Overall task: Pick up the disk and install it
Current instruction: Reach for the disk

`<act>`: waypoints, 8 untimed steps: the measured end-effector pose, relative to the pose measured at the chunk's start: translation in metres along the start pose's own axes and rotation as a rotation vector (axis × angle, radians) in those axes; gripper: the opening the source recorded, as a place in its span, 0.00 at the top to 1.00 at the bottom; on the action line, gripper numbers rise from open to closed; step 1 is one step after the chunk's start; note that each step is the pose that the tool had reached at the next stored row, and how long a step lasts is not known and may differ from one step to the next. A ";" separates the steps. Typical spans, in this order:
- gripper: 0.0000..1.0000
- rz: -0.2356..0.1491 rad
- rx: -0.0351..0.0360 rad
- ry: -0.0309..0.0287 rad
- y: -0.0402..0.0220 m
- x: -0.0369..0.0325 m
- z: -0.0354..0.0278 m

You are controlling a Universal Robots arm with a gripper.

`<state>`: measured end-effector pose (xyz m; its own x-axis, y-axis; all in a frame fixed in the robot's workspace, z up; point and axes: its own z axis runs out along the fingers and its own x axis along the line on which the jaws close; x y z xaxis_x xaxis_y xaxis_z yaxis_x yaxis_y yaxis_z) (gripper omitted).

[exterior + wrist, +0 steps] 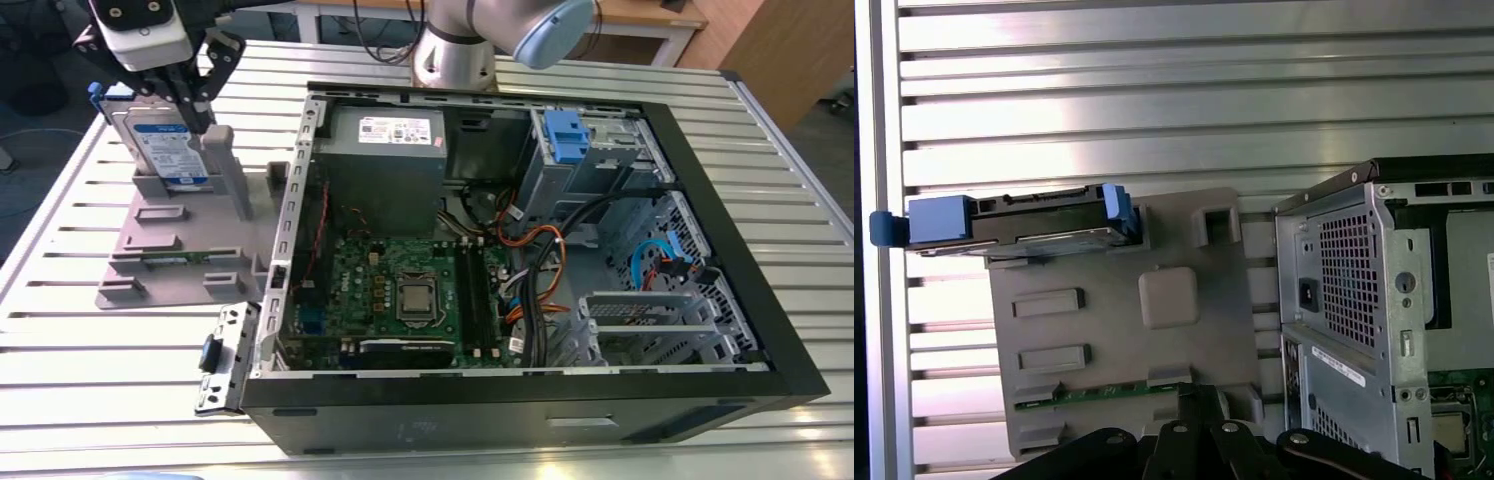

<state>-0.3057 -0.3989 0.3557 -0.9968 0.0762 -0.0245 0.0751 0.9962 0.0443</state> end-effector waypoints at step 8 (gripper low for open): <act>0.89 0.000 -0.0001 -0.0001 -0.0006 0.0060 0.0038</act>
<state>-0.3116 -0.3989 0.3517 -0.9968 0.0763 -0.0246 0.0751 0.9962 0.0444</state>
